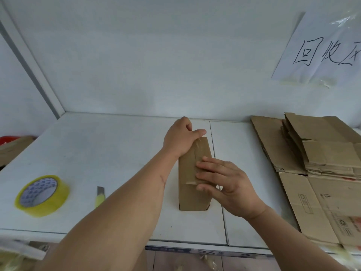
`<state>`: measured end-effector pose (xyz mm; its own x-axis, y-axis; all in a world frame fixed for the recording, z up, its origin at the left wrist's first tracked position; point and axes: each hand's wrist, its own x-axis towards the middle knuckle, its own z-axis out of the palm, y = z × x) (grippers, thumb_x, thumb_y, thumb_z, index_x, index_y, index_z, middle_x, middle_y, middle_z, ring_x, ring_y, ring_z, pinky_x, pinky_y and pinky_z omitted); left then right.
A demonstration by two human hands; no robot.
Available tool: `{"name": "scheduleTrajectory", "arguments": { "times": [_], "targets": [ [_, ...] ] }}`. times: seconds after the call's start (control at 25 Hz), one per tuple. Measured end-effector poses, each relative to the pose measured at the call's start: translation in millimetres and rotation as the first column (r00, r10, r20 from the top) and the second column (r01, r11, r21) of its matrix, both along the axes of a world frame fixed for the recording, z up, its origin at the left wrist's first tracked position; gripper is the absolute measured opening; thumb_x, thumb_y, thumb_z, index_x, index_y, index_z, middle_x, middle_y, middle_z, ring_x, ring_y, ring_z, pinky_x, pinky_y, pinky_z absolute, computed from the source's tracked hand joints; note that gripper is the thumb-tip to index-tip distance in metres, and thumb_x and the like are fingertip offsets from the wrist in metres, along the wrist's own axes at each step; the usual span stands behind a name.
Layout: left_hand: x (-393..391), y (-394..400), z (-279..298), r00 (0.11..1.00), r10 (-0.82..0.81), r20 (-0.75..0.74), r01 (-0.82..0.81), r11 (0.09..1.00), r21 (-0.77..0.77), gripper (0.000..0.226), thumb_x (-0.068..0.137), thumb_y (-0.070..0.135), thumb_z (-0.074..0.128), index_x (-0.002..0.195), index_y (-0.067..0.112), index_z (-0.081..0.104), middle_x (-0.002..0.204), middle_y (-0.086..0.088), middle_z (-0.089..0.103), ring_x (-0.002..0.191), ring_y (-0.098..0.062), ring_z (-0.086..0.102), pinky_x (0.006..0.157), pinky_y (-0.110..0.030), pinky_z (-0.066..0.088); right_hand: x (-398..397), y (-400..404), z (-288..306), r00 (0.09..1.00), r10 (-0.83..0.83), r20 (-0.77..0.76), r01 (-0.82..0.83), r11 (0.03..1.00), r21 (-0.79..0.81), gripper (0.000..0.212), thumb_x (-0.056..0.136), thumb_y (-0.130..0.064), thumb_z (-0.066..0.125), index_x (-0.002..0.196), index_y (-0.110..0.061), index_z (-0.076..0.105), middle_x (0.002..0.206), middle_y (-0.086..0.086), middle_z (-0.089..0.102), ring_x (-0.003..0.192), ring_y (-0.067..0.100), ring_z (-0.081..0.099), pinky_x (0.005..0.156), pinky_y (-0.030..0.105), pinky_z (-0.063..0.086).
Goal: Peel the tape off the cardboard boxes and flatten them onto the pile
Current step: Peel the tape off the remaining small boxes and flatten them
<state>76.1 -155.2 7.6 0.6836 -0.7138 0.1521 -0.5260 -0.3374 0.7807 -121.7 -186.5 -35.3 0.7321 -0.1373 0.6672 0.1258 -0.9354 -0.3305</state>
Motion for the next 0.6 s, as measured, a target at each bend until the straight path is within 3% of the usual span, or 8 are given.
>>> {"name": "scheduleTrajectory", "arguments": {
  "times": [0.12,0.24,0.32,0.4,0.48,0.52,0.6],
  "targets": [
    [-4.1,9.6,0.6,0.991,0.136,-0.006,-0.136,0.985,-0.104,0.045,0.088,0.051,0.060,0.063,0.018,0.041,0.063,0.007,0.047,0.059,-0.012,0.045,0.058,-0.032,0.037,0.8,3.3,7.2,0.997,0.034,-0.064,-0.021,0.981,0.193,0.020,0.089,-0.039,0.066,0.092,-0.023,0.077,0.118,-0.015,0.068,0.120,0.009,0.057,0.093,0.043,0.048],
    [-16.6,26.3,2.8,0.973,0.229,0.005,-0.226,0.963,-0.145,0.050,0.097,0.051,0.046,0.061,0.016,0.041,0.060,0.005,0.047,0.058,-0.012,0.045,0.057,-0.031,0.036,4.6,6.9,19.1,0.975,0.073,-0.209,0.038,0.875,0.482,0.005,0.085,-0.036,0.072,0.085,-0.033,0.076,0.110,-0.022,0.067,0.115,0.009,0.054,0.096,0.031,0.044],
    [-31.0,46.7,-4.4,0.970,0.178,-0.165,-0.203,0.967,-0.151,0.038,0.098,0.051,0.041,0.077,0.023,0.055,0.084,0.009,0.060,0.078,-0.006,0.057,0.071,-0.028,0.042,8.2,8.3,29.8,0.956,0.105,-0.273,0.096,0.772,0.629,0.011,0.082,-0.028,0.077,0.081,-0.038,0.076,0.104,-0.024,0.067,0.112,0.005,0.050,0.093,0.019,0.040],
    [-43.1,70.1,-13.3,0.939,-0.011,-0.345,-0.049,0.985,-0.165,0.029,0.101,0.050,0.038,0.107,0.036,0.062,0.119,0.021,0.059,0.108,0.003,0.054,0.093,-0.023,0.041,11.9,7.2,38.6,0.948,0.116,-0.297,0.124,0.722,0.681,0.013,0.082,-0.023,0.077,0.075,-0.034,0.077,0.096,-0.020,0.069,0.103,0.002,0.053,0.089,0.017,0.041],
    [-42.8,81.0,-18.3,0.912,-0.173,-0.373,0.126,0.981,-0.146,0.035,0.103,0.045,0.036,0.134,0.040,0.052,0.140,0.027,0.044,0.128,0.008,0.039,0.110,-0.019,0.028,18.6,3.4,47.2,0.953,0.117,-0.279,0.147,0.625,0.766,0.014,0.084,-0.017,0.075,0.074,-0.026,0.077,0.088,-0.010,0.072,0.090,0.004,0.062,0.085,0.025,0.049],
    [-39.2,80.9,-17.2,0.907,-0.212,-0.365,0.176,0.976,-0.129,0.037,0.104,0.041,0.036,0.139,0.040,0.048,0.145,0.026,0.041,0.132,0.007,0.036,0.113,-0.020,0.026,22.1,0.8,49.1,0.961,0.080,-0.265,0.173,0.574,0.800,0.014,0.085,-0.017,0.074,0.073,-0.025,0.076,0.087,-0.007,0.072,0.084,0.005,0.064,0.081,0.029,0.051],
    [-33.2,78.5,-12.0,0.893,-0.237,-0.383,0.214,0.971,-0.104,0.036,0.104,0.039,0.038,0.139,0.043,0.048,0.148,0.023,0.040,0.134,0.004,0.037,0.114,-0.023,0.028,29.4,-7.7,47.6,0.956,-0.092,-0.280,0.276,0.613,0.740,0.017,0.085,-0.020,0.073,0.070,-0.027,0.073,0.096,-0.014,0.068,0.086,-0.002,0.059,0.078,0.024,0.046]
  ]
}}
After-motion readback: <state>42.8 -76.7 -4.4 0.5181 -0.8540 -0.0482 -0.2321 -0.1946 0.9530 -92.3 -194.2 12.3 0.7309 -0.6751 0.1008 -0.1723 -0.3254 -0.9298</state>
